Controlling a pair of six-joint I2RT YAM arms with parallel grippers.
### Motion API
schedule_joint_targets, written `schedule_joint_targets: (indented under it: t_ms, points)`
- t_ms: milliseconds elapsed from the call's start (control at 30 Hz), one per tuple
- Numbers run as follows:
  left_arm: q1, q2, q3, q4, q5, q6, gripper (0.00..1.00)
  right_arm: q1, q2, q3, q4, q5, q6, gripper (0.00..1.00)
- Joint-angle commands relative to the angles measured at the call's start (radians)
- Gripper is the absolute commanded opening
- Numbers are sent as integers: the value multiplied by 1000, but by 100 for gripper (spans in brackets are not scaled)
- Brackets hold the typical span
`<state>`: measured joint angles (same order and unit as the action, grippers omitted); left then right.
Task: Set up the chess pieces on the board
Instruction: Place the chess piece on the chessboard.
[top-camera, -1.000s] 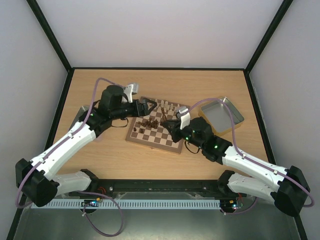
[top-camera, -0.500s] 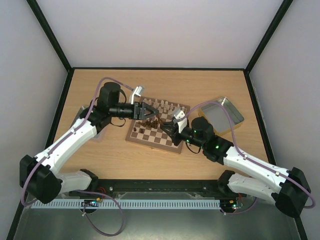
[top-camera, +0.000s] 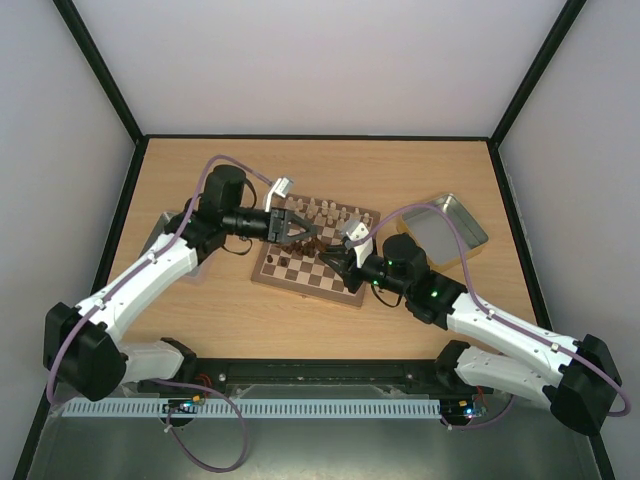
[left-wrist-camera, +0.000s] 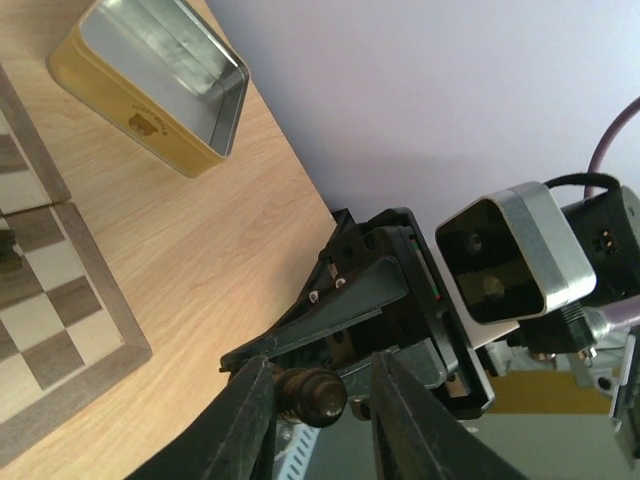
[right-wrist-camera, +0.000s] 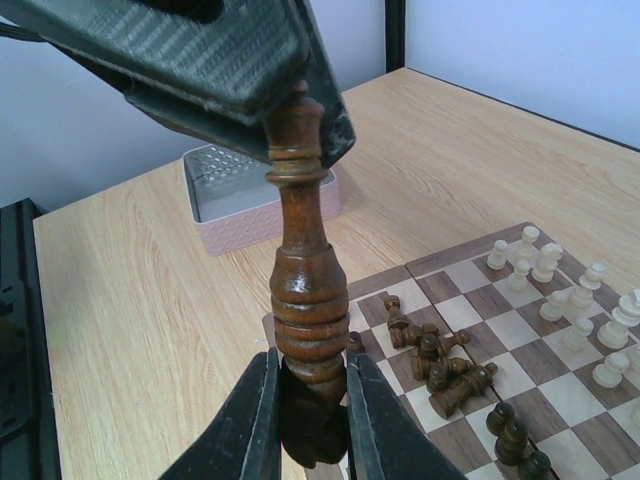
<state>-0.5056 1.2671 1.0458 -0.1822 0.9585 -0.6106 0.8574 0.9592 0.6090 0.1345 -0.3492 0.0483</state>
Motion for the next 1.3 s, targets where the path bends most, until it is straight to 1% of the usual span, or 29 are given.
schedule_joint_targets:
  t_ms: [0,67,300,367,433,533,633,767,833,900,967,1067,1133,1267]
  points:
    - [-5,10,-5,-50,20,57,25,-1,-4,22,39,-5,-5,11]
    - [-6,17,-5,-56,13,62,22,-1,-4,21,41,-8,-1,11]
    - [-7,38,9,-60,-12,71,22,-2,-10,20,37,-13,-1,11]
    - [-9,40,10,-44,-12,64,17,-2,-11,18,37,-14,1,11]
    - [-12,35,12,-35,-23,61,9,-2,-12,18,35,-10,2,11]
    - [-13,20,16,-52,-82,70,5,-2,-18,13,34,18,9,11]
    - [-13,-9,27,-111,-218,103,4,-2,-26,7,34,113,34,11]
    - [-20,-62,27,-184,-525,146,4,-1,-42,-8,36,355,80,11]
    - [-47,-80,22,-211,-636,175,4,-3,-49,-15,45,471,112,11]
    - [-98,-89,11,-225,-736,197,5,-1,-50,-14,45,565,144,11]
    - [-146,-90,-18,-214,-793,200,5,-2,-43,-5,37,635,179,11]
    - [-217,-84,-97,-177,-928,174,5,-3,-20,18,3,719,240,12]
    - [-288,-76,-145,-141,-1023,168,4,-3,-1,30,-22,755,278,12]
    - [-376,-40,-227,-44,-1108,151,4,-12,37,42,-51,772,355,12]
